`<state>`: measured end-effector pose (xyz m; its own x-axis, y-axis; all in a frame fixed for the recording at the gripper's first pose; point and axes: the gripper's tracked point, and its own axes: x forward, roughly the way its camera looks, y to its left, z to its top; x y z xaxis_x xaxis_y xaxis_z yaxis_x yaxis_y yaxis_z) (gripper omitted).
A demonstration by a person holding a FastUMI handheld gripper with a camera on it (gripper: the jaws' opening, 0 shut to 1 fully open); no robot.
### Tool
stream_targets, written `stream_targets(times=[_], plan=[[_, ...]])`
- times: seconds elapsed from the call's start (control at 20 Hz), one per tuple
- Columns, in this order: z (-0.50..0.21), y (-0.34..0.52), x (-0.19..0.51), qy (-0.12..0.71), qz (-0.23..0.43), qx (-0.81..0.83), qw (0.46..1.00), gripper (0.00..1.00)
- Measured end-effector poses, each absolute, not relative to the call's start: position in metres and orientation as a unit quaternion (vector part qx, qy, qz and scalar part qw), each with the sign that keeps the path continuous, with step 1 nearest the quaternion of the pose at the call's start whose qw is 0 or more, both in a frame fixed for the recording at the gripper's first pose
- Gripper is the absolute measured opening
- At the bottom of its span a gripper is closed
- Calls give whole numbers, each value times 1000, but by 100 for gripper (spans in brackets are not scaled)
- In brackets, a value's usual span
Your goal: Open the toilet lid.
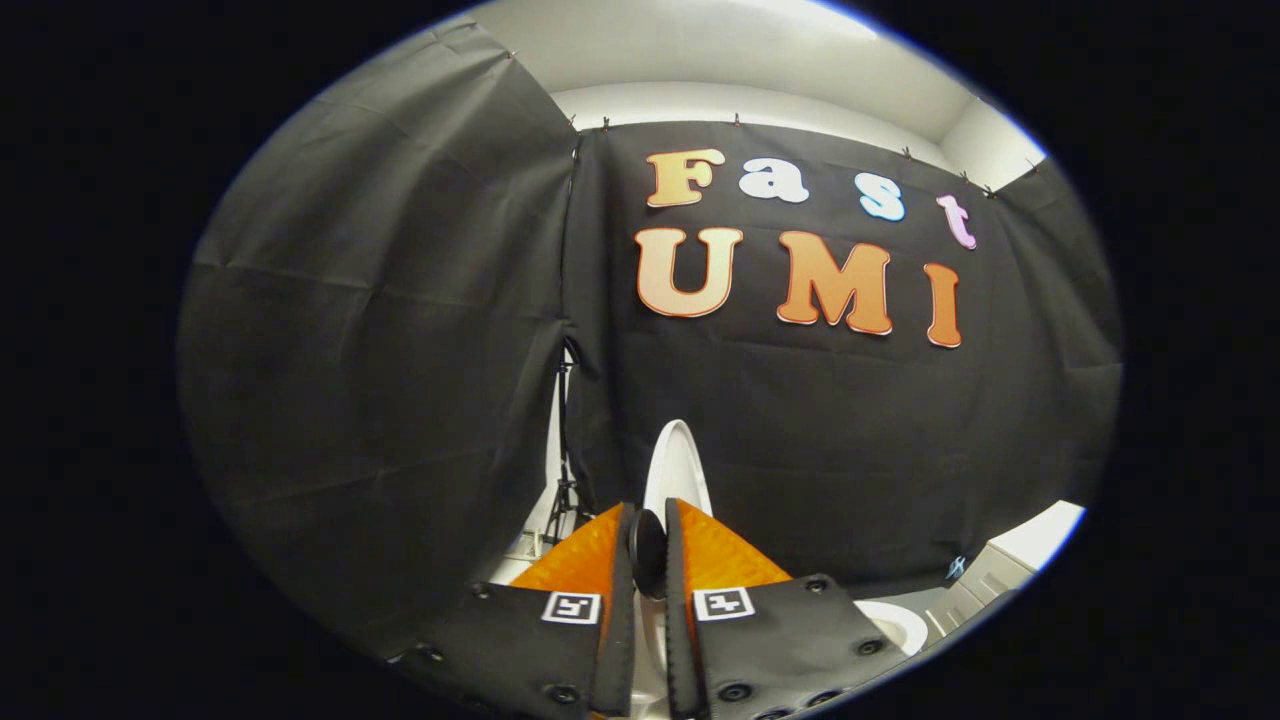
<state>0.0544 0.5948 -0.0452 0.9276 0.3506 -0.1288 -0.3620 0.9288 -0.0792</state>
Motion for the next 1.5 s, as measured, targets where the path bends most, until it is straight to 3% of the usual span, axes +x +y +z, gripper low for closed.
stream_targets(times=[0.15,0.35,0.65,1.5], plan=[[-38,605,48,63,209,-44,975,39],[-20,604,40,45,218,-52,974,95],[17,555,59,36,211,-34,976,96],[84,266,62,0,98,-25,995,96]])
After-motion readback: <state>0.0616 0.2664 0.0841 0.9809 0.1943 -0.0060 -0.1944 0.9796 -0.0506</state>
